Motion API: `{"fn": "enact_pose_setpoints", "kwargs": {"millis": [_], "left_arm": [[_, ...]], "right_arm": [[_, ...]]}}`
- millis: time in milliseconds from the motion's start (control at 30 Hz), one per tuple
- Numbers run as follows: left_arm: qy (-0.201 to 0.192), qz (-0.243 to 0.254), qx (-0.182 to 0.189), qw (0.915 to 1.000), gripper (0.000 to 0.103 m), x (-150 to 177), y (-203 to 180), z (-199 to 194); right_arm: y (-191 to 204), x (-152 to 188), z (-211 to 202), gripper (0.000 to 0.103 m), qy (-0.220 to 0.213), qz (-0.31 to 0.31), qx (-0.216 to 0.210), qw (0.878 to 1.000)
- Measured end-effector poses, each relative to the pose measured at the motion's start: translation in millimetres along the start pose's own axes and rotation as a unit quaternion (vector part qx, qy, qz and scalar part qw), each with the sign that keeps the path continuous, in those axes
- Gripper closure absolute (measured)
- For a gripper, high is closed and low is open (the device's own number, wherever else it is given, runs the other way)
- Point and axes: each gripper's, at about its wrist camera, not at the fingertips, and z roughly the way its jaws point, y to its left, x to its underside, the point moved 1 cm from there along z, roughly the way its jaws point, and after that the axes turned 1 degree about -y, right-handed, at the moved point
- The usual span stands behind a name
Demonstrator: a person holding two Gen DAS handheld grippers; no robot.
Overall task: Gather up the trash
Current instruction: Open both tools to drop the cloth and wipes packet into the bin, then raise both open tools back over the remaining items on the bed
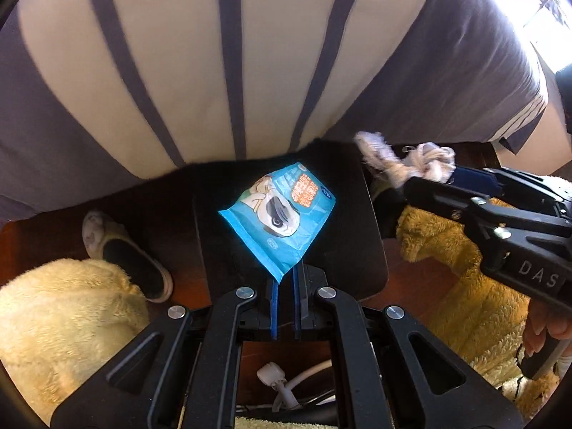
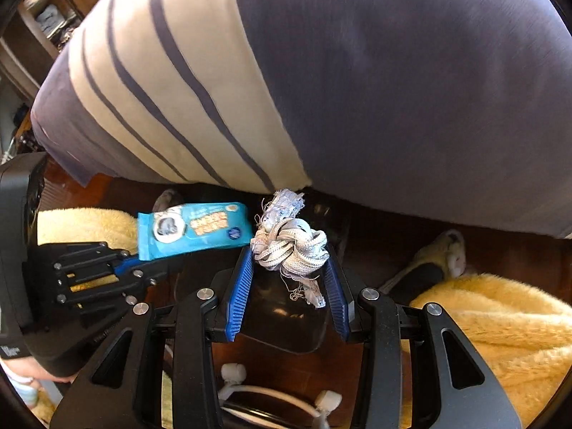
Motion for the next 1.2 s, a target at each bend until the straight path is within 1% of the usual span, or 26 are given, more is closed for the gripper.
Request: {"fn": "enact_pose_setpoints", "kwargs": {"millis": [100, 167, 300, 367, 400, 467, 533, 633, 667, 700, 767, 800, 833, 867, 933, 1033, 1100, 1200], "left_arm": [[0.018, 0.002, 0.006, 0.9998, 0.098, 0, -2, 11], [0.029, -0.001, 0.013, 0.9995, 0.098, 0, -2, 17], [0.045, -0.009, 0.019, 0.9987, 0.095, 1, 2, 25], [0.050, -0.012, 0.022, 0.9984, 0.095, 0, 2, 27], [0.050, -0.013, 0.022, 0.9984, 0.094, 0, 3, 29], [0.050, -0.016, 0.022, 0.9984, 0.089, 0, 4, 29], [0.048, -0.019, 0.020, 0.9985, 0.075, -1, 6, 29], [0.040, -0.023, 0.015, 0.9988, 0.064, -3, 6, 24], [0.037, -0.025, 0.014, 0.9989, 0.063, -3, 7, 22], [0.034, -0.026, 0.012, 0.9990, 0.058, -4, 7, 19], [0.028, -0.029, 0.005, 0.9992, 0.048, -6, 8, 13], [0.024, -0.031, -0.001, 0.9992, 0.039, -7, 9, 9], [0.019, -0.033, -0.005, 0.9992, 0.034, -8, 8, 5], [0.014, -0.037, -0.005, 0.9992, 0.032, -9, 9, 1], [0.005, -0.041, -0.004, 0.9991, 0.025, -10, 11, -7], [-0.018, -0.038, -0.012, 0.9990, 0.020, -13, 10, -25], [-0.039, -0.033, -0.017, 0.9985, 0.018, -17, 8, -41], [-0.071, -0.028, -0.025, 0.9968, 0.017, -23, 7, -65]], "right_arm": [[-1, -5, 15, 0.062, 0.019, 0.006, -0.003, 1.000], [2, -6, 21, 0.060, 0.027, 0.011, -0.003, 1.000], [1, -10, 25, 0.059, 0.033, 0.016, -0.005, 0.999], [-1, -13, 26, 0.053, 0.034, 0.019, -0.010, 0.999], [-2, -14, 27, 0.052, 0.033, 0.021, -0.010, 0.999], [-3, -15, 27, 0.046, 0.031, 0.022, -0.012, 0.999], [-5, -17, 26, 0.045, 0.028, 0.026, -0.012, 0.999], [-5, -18, 21, 0.040, 0.020, 0.027, -0.010, 0.999], [-6, -19, 20, 0.036, 0.018, 0.028, -0.008, 0.999], [-7, -19, 18, 0.033, 0.016, 0.029, -0.007, 0.999], [-9, -20, 13, 0.017, 0.007, 0.033, 0.001, 0.999], [-11, -20, 10, 0.014, 0.000, 0.036, 0.009, 0.999], [-13, -20, 7, 0.012, -0.006, 0.040, 0.013, 0.999], [-15, -20, 5, 0.012, -0.011, 0.044, 0.014, 0.999], [-19, -21, 2, 0.012, -0.016, 0.048, 0.015, 0.999], [-20, -22, -8, 0.012, -0.028, 0.048, 0.020, 0.998], [-21, -23, -17, 0.012, -0.038, 0.050, 0.022, 0.998], [-22, -28, -37, 0.012, -0.064, 0.052, 0.024, 0.996]]}}
